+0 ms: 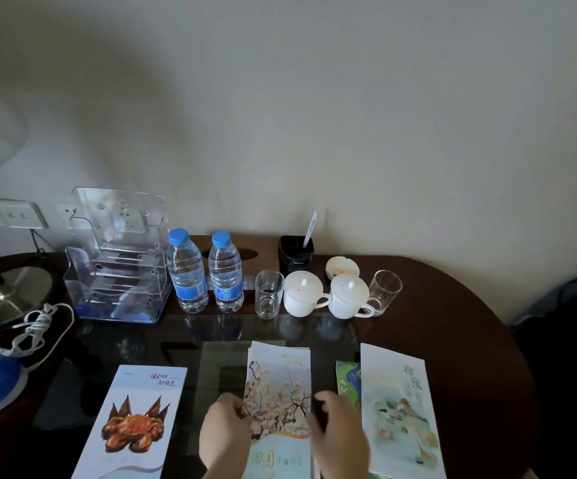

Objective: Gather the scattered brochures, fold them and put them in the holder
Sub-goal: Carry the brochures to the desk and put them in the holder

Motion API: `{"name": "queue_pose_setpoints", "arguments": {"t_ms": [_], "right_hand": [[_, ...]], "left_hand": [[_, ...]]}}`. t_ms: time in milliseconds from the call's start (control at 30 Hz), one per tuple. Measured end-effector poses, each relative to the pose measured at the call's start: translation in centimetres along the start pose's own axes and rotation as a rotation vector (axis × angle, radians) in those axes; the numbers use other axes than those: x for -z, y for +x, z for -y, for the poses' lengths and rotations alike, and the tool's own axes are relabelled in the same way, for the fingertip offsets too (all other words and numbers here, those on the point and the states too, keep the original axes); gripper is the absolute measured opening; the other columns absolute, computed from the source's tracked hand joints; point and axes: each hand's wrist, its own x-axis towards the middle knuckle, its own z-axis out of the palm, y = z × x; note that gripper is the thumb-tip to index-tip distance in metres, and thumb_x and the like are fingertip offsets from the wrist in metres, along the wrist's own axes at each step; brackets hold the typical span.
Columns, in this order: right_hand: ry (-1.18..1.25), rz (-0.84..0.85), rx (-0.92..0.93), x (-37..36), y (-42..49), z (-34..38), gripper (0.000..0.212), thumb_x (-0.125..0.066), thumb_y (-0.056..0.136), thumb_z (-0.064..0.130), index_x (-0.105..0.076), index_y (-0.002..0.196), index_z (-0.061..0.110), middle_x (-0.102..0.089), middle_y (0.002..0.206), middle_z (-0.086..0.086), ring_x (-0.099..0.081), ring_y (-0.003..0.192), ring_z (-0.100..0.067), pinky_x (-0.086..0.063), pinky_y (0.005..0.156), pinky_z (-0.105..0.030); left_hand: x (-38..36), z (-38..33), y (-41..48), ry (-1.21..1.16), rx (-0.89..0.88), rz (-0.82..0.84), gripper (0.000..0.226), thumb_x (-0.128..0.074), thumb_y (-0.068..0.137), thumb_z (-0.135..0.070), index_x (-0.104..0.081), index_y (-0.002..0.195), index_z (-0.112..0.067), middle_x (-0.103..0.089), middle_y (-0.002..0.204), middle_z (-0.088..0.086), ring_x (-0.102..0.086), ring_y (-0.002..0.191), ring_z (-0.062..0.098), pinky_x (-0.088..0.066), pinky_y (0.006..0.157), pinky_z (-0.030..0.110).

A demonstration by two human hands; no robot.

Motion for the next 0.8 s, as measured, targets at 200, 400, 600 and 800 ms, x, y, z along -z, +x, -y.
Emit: {"name": "queue_pose_setpoints", "arguments": {"t_ms": [200,400,600,800], "right_hand": [[0.254,0.210,-0.413,-3.4,0.0,2.4,0.070,-0.076,0.070,0.048,-0.048,0.126,0.016,-0.048,0.116,-0.006,-0.053,0.112,-0.021,-0.046,0.099,-0.032],[0.434,0.117,-0.344,-3.0,-0.6,2.3,0.038,-0.079,0.072,0.044,-0.063,0.093,0.018,-0.066,0.096,-0.003,-0.063,0.091,-0.016,-0.052,0.083,-0.026],[0.684,0.150,-0.213,-6.2,-3.2,10.2,0.027,-0.081,0.074,0.026,-0.056,0.084,0.020,-0.066,0.074,-0.003,-0.061,0.066,-0.011,-0.042,0.059,-0.015],[0.435,0.345,-0.247,-12.0,-5.8,18.2,0.024,-0.060,0.085,0.034,-0.041,0.080,0.020,-0.047,0.084,0.002,-0.046,0.072,-0.011,-0.039,0.068,-0.021]], "left_hand": [[0.6,1.1,0.4,-0.162,-0.025,0.058,0.018,-0.068,0.078,-0.010,-0.059,0.078,-0.026,-0.065,0.079,-0.005,-0.062,0.079,0.015,-0.045,0.066,0.025],[2.1,2.4,1.1,-0.634,0.061,0.218,0.018,-0.063,0.080,0.013,-0.069,0.093,0.004,-0.072,0.089,0.022,-0.068,0.089,0.037,-0.054,0.088,0.048],[12.1,7.5,3.0,-0.591,-0.008,0.026,0.022,-0.071,0.075,0.013,-0.070,0.083,-0.007,-0.072,0.069,0.009,-0.065,0.069,0.029,-0.052,0.071,0.041],[17.6,12.7,4.8,0.089,0.032,-0.165,0.018,-0.072,0.075,-0.012,-0.071,0.092,-0.018,-0.070,0.087,0.006,-0.065,0.085,0.025,-0.050,0.075,0.031]]}}
